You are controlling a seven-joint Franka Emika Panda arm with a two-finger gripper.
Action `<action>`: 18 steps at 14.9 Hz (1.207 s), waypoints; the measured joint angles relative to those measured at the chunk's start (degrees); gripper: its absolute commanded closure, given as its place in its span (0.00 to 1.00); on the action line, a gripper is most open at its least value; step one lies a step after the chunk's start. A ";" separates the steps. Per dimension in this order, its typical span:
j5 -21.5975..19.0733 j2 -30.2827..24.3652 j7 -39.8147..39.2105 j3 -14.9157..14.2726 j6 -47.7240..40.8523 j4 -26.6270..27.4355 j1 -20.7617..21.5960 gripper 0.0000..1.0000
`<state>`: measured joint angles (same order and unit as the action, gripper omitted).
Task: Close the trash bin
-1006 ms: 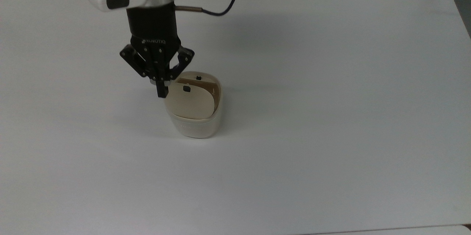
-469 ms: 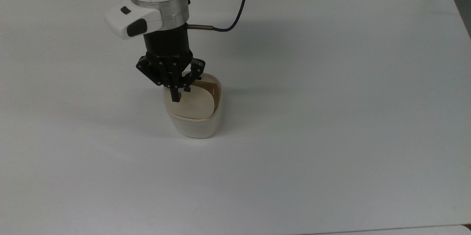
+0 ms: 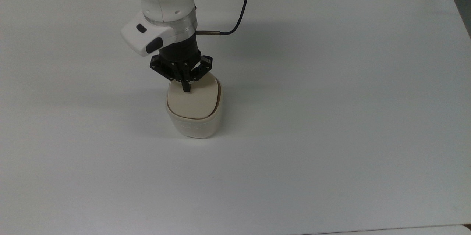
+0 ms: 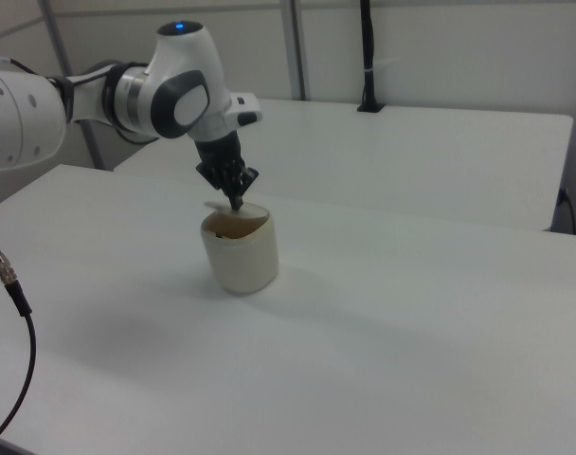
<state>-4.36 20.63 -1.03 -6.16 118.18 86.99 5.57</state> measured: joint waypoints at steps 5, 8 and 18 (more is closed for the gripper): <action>0.01 0.21 -0.95 0.13 -0.01 3.31 1.13 1.00; 0.01 0.23 -0.98 0.13 -0.01 3.38 1.17 1.00; 0.80 -0.60 -1.10 0.00 -0.04 3.26 1.36 0.98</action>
<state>-3.57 20.03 -2.14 -6.16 118.14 90.25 6.93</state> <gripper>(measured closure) 0.991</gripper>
